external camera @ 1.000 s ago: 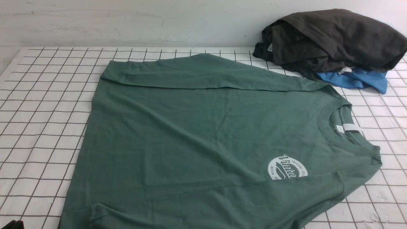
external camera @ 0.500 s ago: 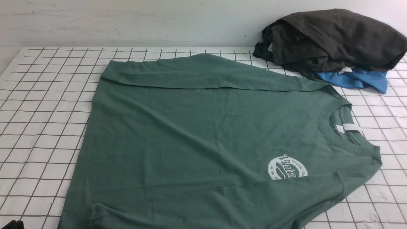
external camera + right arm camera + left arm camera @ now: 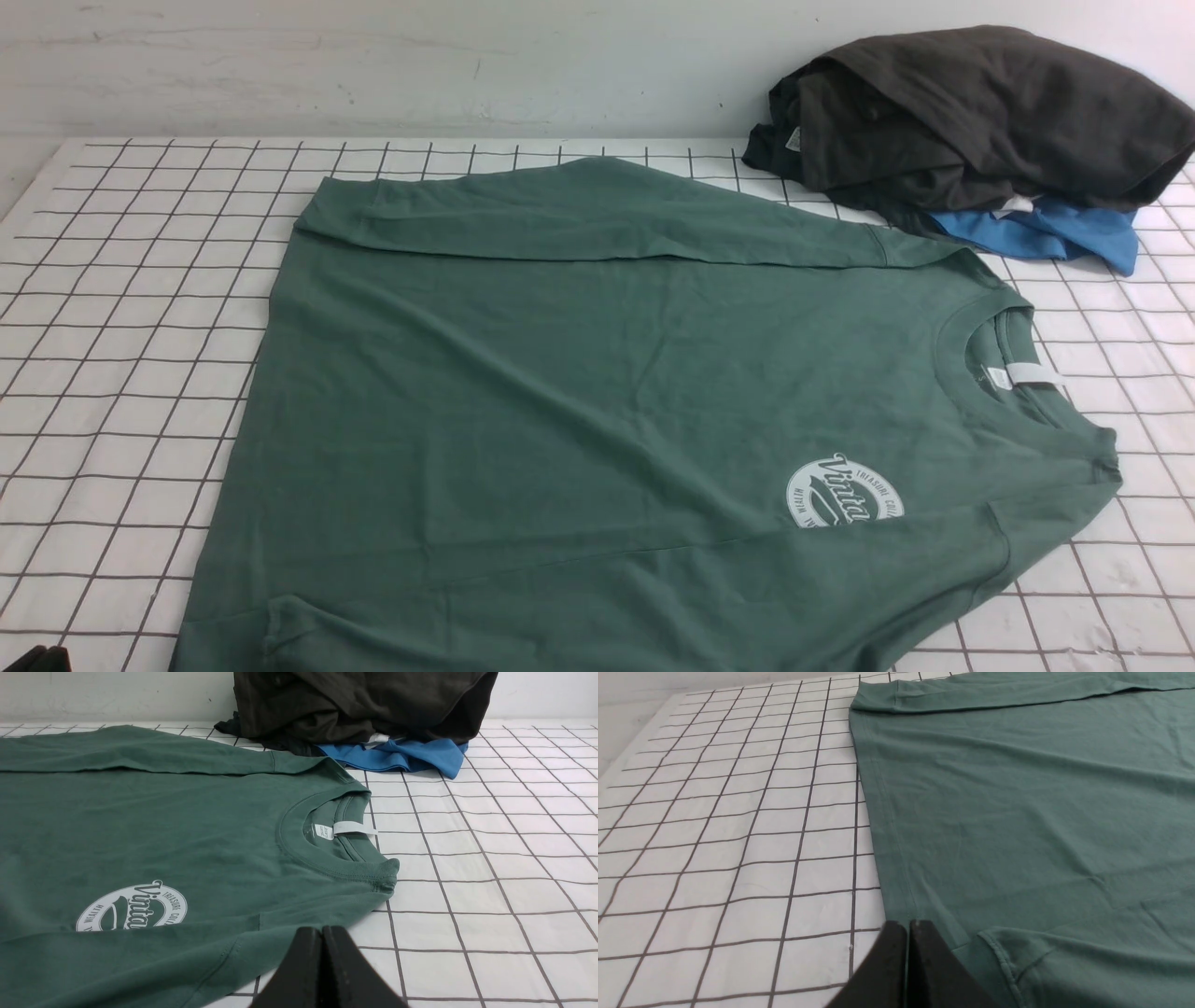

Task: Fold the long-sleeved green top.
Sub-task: Use the left arm to clamp the cuff closest to it

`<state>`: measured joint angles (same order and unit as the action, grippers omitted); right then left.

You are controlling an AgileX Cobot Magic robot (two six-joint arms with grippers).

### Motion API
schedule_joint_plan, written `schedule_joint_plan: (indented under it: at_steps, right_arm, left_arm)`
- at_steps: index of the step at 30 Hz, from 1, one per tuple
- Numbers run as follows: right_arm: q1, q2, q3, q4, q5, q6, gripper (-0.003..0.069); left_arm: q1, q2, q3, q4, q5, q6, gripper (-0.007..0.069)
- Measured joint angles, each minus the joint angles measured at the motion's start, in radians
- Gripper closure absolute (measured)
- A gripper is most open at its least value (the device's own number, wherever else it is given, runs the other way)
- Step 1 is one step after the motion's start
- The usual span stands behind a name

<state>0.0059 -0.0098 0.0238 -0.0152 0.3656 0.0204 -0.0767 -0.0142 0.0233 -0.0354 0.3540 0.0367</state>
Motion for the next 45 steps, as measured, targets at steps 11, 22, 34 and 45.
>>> schedule_joint_plan:
  at_steps: [11,22,34,45]
  right_arm:
    - [0.0,0.0,0.003,0.005,-0.283,0.0,0.0673]
    - [0.0,0.007,0.0,0.049,-0.755,0.277,0.0673]
    - [0.0,0.513,-0.392,-0.178,-0.292,0.27,0.0671]
    - [0.101,1.134,-0.688,0.145,0.424,-0.074,0.0671]
  left_arm:
    - [0.0,0.0,0.006,0.0,-0.492,0.006,0.0631]
    - [0.0,0.023,-0.065,-0.072,-0.897,-0.13,0.0631]
    - [0.0,0.674,-0.565,-0.095,-0.214,0.029,0.0631]
    - [0.0,1.229,-0.625,-0.315,0.16,0.151,0.0579]
